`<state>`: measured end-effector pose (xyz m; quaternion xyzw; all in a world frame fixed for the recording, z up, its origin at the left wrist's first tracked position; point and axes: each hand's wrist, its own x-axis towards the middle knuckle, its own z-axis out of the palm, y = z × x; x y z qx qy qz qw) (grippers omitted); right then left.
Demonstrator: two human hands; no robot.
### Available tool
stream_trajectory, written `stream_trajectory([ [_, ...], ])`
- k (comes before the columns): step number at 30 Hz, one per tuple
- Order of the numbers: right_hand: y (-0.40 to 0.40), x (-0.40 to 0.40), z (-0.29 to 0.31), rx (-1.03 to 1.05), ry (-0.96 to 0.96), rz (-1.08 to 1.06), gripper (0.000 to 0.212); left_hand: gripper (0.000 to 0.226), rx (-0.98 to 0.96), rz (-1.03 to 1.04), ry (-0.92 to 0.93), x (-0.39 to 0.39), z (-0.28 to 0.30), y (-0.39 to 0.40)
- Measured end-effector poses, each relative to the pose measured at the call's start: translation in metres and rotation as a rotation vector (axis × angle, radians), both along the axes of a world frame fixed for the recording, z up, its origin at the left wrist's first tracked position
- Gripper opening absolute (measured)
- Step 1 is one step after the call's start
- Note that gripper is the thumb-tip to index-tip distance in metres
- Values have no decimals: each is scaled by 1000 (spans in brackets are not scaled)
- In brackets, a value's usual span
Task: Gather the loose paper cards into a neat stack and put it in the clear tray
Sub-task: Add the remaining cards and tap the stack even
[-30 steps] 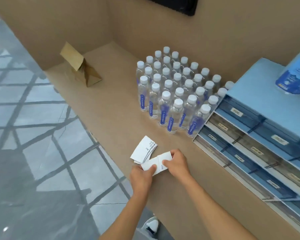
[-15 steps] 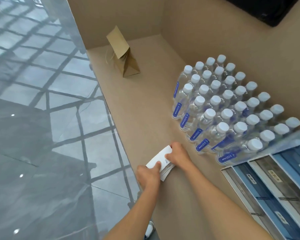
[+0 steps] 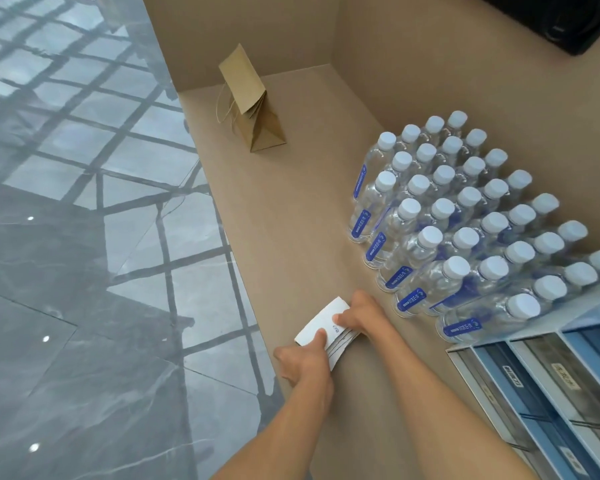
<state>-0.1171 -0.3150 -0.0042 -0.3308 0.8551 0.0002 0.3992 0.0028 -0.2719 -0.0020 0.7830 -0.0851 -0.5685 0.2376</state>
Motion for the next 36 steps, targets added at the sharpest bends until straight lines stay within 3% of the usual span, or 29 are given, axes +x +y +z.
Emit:
stream_trajectory([
  [4,11,-6,6,-11,-143,-124,62,60,-1,-29,41,4,1,1],
  [7,30,-11,12,-83,-236,-248,33,63,11,-110,52,5,0,6],
  [9,46,-13,18,-145,-313,-349,33,65,40,-122,106,6,0,9],
  [15,114,-30,30,-268,-453,-648,18,23,43,-431,335,1,3,32],
  [21,247,-49,42,-443,-342,-898,18,25,-48,-1036,464,-28,4,87],
  [26,368,-26,36,-591,-275,-1060,31,32,-301,-1584,448,-53,2,152],
  [31,452,14,24,-709,-114,-1190,39,36,-578,-1892,452,-71,1,218],
  [36,488,41,5,-805,18,-1267,42,43,-707,-2016,446,-73,-12,258],
])
